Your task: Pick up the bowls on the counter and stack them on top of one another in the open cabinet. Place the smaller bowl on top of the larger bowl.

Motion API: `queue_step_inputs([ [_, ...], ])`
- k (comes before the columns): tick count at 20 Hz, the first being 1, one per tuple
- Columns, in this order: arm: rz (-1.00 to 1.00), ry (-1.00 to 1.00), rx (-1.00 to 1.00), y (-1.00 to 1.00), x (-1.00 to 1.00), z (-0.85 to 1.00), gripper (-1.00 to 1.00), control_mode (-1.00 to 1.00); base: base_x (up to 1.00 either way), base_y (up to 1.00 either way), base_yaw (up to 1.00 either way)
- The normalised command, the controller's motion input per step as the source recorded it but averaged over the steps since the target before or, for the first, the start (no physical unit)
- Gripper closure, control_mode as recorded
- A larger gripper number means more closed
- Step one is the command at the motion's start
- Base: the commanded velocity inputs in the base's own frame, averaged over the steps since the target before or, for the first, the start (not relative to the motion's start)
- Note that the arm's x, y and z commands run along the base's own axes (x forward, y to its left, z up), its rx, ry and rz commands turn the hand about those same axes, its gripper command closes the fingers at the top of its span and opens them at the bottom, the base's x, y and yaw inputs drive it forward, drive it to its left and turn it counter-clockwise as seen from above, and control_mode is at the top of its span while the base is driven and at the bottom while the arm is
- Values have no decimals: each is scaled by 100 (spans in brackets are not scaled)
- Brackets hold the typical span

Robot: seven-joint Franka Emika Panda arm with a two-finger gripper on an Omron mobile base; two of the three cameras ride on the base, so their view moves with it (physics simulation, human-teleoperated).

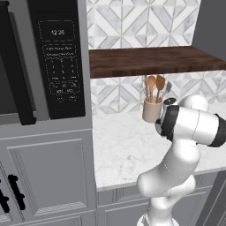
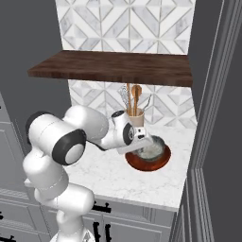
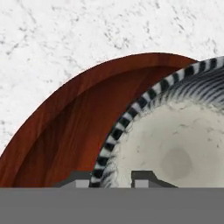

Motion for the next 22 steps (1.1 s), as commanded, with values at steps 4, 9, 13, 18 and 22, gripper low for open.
queue_step_inputs([
  [4, 0, -1, 2, 1, -6, 64, -100, -100, 0, 0, 0],
  [9, 0, 0, 0, 46, -24, 47, -100, -100, 0, 0, 0],
  [13, 0, 2, -8, 97, -27, 6, -100, -100, 0, 0, 0],
  [18, 0, 2, -19, 40, -8, -25, -100, -100, 0, 0, 0],
  [22, -1, 0, -13, -7, 0, -40, -100, -100, 0, 0, 0],
])
